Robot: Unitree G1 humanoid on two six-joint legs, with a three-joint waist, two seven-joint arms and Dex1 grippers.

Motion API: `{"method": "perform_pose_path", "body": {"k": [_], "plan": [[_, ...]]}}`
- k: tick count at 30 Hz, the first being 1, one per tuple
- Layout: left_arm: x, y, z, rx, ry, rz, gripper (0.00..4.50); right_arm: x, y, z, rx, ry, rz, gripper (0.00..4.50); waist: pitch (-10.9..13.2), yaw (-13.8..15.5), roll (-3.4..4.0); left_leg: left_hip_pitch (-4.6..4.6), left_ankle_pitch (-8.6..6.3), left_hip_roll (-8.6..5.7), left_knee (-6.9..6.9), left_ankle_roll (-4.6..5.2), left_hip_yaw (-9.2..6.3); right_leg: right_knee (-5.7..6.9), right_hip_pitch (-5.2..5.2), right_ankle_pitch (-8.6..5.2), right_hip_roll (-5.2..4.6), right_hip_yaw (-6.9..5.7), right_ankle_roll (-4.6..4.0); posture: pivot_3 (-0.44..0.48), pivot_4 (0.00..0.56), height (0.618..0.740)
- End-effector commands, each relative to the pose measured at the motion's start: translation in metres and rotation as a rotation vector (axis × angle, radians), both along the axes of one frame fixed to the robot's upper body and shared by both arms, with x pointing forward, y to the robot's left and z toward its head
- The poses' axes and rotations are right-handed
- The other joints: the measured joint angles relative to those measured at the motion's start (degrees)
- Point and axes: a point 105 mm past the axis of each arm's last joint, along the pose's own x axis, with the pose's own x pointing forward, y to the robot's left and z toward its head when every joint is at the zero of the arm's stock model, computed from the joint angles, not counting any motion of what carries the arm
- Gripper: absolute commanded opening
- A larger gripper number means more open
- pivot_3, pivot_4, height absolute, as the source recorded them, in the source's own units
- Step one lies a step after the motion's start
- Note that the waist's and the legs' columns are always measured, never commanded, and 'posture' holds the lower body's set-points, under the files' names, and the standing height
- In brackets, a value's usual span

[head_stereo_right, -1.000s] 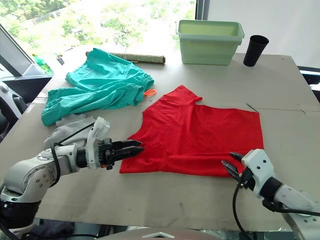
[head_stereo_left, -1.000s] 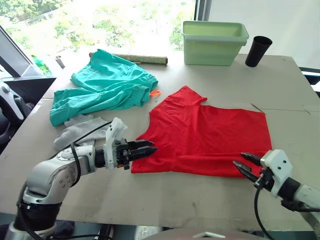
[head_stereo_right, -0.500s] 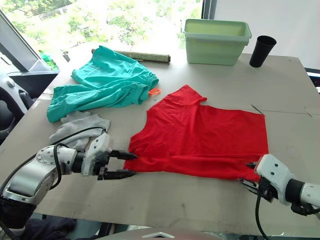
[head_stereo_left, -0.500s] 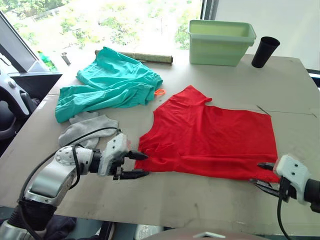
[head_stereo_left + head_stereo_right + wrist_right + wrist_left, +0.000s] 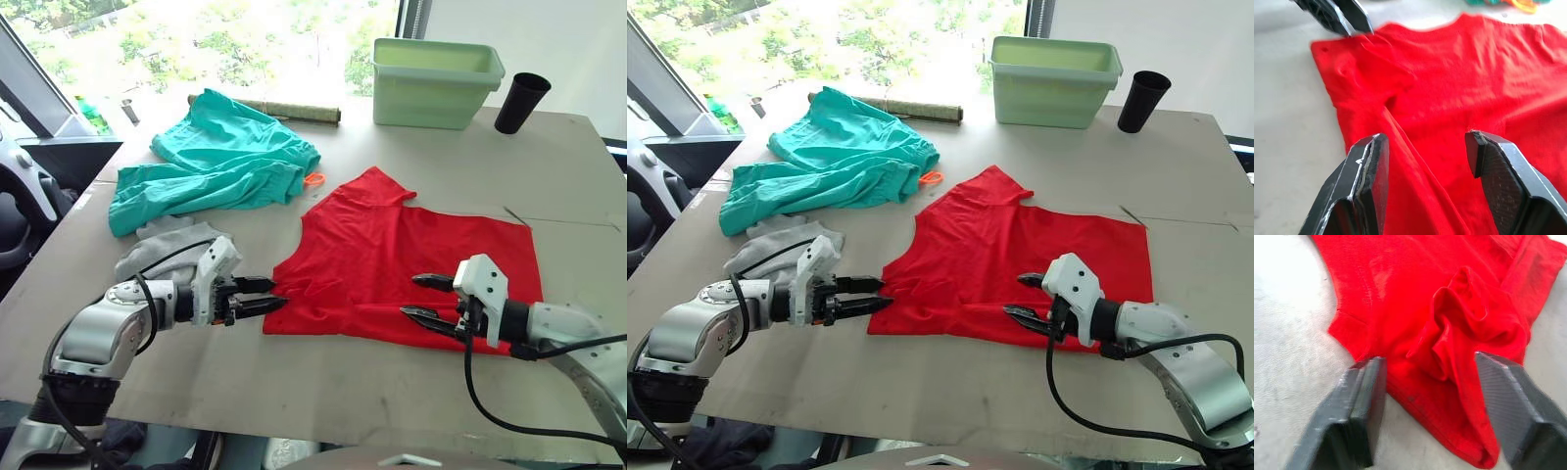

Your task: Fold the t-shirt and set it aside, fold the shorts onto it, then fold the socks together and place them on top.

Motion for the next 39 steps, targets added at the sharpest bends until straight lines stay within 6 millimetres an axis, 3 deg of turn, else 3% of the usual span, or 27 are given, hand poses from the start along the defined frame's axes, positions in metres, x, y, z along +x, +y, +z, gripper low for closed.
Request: {"method": "perform_pose_path", "body": {"k": [1, 2, 3, 17, 21, 23, 39], "plan": [[-0.003, -0.010, 0.003, -0.043, 0.008, -0.010, 0.97, -0.003, -0.004, 0.002, -0.011, -0.016, -0.010, 2.65, 0.0, -0.1, 0.00, 0.00, 0.00, 0.01, 0.02, 0.00, 0.00, 0.03, 0.00, 0.00, 0.01, 0.00, 0.00, 0.000, 0.150, 0.740], [-0.002, -0.011, 0.004, -0.063, 0.022, 0.011, 0.38, -0.004, -0.005, 0.001, -0.011, -0.011, -0.018, 2.65, 0.0, -0.1, 0.00, 0.00, 0.00, 0.03, 0.06, 0.00, 0.00, 0.08, 0.00, 0.00, 0.02, 0.00, 0.00, 0.000, 0.150, 0.740], [0.000, -0.012, 0.005, -0.076, 0.032, 0.025, 0.10, -0.004, -0.006, 0.000, -0.010, -0.008, -0.024, 2.65, 0.0, -0.2, 0.00, 0.00, 0.00, 0.04, 0.09, 0.00, 0.00, 0.12, 0.00, 0.00, 0.03, 0.01, 0.00, 0.000, 0.150, 0.740], [0.012, -0.001, 0.023, -0.050, -0.016, -0.046, 0.10, -0.025, -0.026, -0.008, 0.007, 0.040, -0.077, 2.65, 0.0, -0.1, -0.03, 0.06, 0.00, 0.07, 0.28, -0.01, 0.00, 0.39, -0.05, -0.01, 0.06, 0.05, 0.00, 0.000, 0.150, 0.740], [0.013, 0.003, 0.020, 0.023, -0.059, -0.115, 1.19, -0.026, -0.041, -0.017, -0.030, 0.059, -0.121, 2.65, 0.0, -0.1, -0.03, 0.07, 0.00, 0.08, 0.28, -0.01, 0.02, 0.39, -0.06, -0.01, 0.05, 0.08, -0.01, 0.000, 0.150, 0.740], [0.012, 0.005, 0.016, 0.059, -0.077, -0.155, 1.96, -0.027, -0.046, -0.020, -0.034, 0.070, -0.133, 2.65, 0.0, -0.1, -0.03, 0.07, 0.00, 0.06, 0.29, -0.01, 0.03, 0.39, -0.05, 0.00, 0.02, 0.08, -0.01, 0.000, 0.150, 0.740], [0.030, 0.004, 0.012, 0.153, -0.235, -0.340, 1.96, -0.030, -0.053, -0.037, -0.044, 0.105, -0.143, 2.65, 0.0, -0.1, -0.04, 0.06, 0.00, 0.06, 0.30, 0.00, 0.05, 0.39, -0.06, 0.00, 0.04, 0.10, -0.01, 0.000, 0.150, 0.740]]}}
